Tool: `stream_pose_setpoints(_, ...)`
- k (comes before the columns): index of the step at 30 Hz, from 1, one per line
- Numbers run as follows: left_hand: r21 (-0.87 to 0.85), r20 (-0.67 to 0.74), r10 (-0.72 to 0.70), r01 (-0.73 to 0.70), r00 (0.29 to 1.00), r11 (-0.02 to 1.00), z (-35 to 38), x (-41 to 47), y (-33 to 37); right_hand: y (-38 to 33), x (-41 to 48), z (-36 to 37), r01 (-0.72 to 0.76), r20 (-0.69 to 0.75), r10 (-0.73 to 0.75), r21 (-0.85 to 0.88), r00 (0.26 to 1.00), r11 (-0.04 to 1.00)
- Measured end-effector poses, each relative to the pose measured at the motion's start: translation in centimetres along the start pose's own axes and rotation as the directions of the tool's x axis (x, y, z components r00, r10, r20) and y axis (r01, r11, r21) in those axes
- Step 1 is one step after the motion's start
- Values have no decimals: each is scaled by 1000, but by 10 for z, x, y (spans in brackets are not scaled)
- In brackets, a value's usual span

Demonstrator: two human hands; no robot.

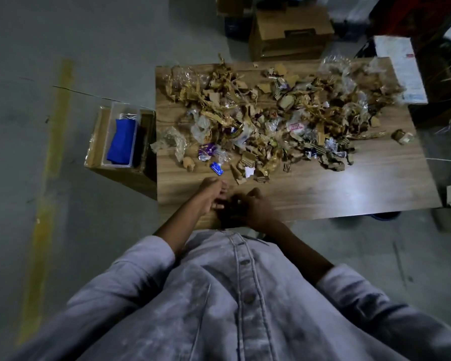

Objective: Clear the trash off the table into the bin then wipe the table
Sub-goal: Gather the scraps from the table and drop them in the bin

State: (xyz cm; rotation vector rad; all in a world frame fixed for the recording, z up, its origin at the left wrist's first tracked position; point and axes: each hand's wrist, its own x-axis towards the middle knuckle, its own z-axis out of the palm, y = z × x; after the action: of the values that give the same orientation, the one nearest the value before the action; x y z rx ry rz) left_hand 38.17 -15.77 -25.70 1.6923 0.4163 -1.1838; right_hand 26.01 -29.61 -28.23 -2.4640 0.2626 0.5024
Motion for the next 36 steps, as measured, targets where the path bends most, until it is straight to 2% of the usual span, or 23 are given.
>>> stream_pose_setpoints(2,101,71,-11,4,997,995,8,-4,-12,1,6,10,42,39,-42,-12,998,999)
stream_pose_setpoints(4,103,129,17,-30,992,994,6,-4,-11,2,14,6,36,5,-36,-4,999,999)
stream_pose_setpoints(6,-46,101,98,-93,990,995,-4,-2,3,-2,23,-13,-24,-111,24,5,994,1000)
stream_pose_setpoints(8,-225,-70,209,-219,975,949,-21,-3,24,-5,37,-37,-56,-251,72,71,965,996)
stream_pose_setpoints(9,-217,-197,273,-313,942,925,-29,-7,35,-8,45,-51,-57,-309,85,96,947,994)
stream_pose_setpoints(11,-31,-444,394,-453,805,891,-45,-8,53,-15,62,-79,-39,-432,103,155,896,987)
stream_pose_setpoints(14,180,-703,434,-449,563,875,-70,-1,76,-29,78,-110,28,-502,124,284,856,958)
stream_pose_setpoints(15,211,-748,417,-411,516,887,-79,3,82,-33,79,-112,13,-487,159,330,858,944)
stream_pose_setpoints(16,210,-751,382,-354,539,912,-85,6,88,-38,79,-112,-11,-476,196,364,857,931)
stream_pose_setpoints(18,232,-688,352,-268,635,935,-91,19,94,-43,75,-99,-81,-461,264,379,847,922)
stream_pose_setpoints(20,208,-590,336,-265,734,942,-91,35,98,-40,67,-74,-103,-412,270,383,870,918)
stream_pose_setpoints(23,252,-508,355,-259,785,932,-74,57,100,-26,51,-44,-87,-358,214,339,909,937)
stream_pose_setpoints(27,371,-355,385,-249,852,895,-43,77,98,-14,40,-41,-201,-338,353,410,873,890)
stream_pose_setpoints(29,443,-350,388,-214,853,871,-37,122,78,-10,35,-46,-211,-356,388,445,850,871)
stream_pose_setpoints(31,568,-351,421,-167,837,806,-30,119,64,-2,32,-46,-233,-352,440,497,826,836)
stream_pose_setpoints(33,733,-321,535,-153,781,663,-24,91,62,8,29,-39,-269,-316,485,536,815,801)
stream_pose_setpoints(36,836,-176,606,-207,776,508,-23,77,58,7,24,-37,-300,-270,527,582,805,756)
